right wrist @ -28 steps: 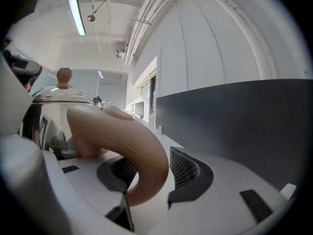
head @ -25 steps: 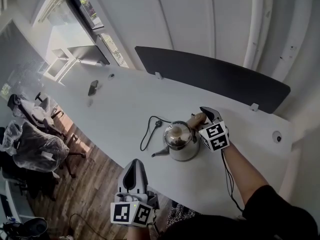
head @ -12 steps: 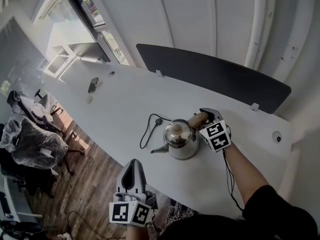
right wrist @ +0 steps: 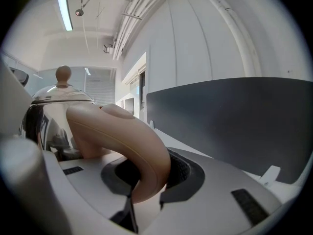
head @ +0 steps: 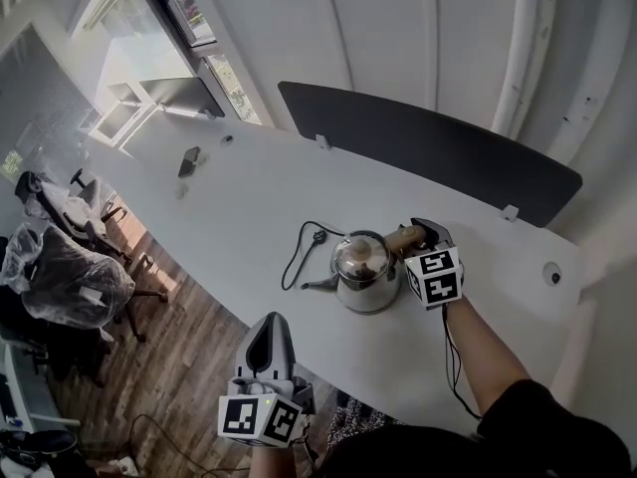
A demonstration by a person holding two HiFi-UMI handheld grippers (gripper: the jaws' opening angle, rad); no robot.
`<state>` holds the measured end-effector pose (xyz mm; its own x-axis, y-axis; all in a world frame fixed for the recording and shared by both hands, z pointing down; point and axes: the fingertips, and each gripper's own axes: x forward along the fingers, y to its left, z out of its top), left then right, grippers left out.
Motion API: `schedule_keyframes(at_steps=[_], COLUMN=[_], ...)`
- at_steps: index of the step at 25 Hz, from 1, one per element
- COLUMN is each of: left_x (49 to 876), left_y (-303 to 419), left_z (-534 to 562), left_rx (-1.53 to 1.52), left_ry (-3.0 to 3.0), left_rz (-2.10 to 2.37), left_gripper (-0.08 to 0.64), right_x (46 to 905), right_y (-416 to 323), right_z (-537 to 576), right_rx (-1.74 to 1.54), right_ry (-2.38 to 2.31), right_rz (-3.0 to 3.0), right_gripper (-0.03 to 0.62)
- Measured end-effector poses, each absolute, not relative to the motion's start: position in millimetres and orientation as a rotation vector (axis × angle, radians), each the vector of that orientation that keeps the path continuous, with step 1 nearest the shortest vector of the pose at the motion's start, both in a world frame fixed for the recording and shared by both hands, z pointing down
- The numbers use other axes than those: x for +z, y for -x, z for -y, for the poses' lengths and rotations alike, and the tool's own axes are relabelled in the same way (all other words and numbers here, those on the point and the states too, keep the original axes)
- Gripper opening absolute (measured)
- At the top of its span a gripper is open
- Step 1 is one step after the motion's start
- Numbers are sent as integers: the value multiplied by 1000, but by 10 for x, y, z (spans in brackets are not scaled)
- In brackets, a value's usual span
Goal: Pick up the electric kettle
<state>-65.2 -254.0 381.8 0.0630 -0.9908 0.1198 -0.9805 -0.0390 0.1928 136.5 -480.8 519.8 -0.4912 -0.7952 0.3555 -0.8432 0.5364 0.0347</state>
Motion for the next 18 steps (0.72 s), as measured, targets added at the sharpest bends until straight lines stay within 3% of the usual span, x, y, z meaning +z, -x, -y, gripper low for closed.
schedule_keyframes(at_steps=[18], left_x=[3747], left_y=[757], left_z=[2429], left_rx=[-105], left_ry=[-2108], left_rz=[2026], left_gripper=[0], right_x=[4849], right_y=[-1530], right_z=[4785], right_rx=[239], right_ry=[-1562], right_rz=[2427], right_gripper=[107])
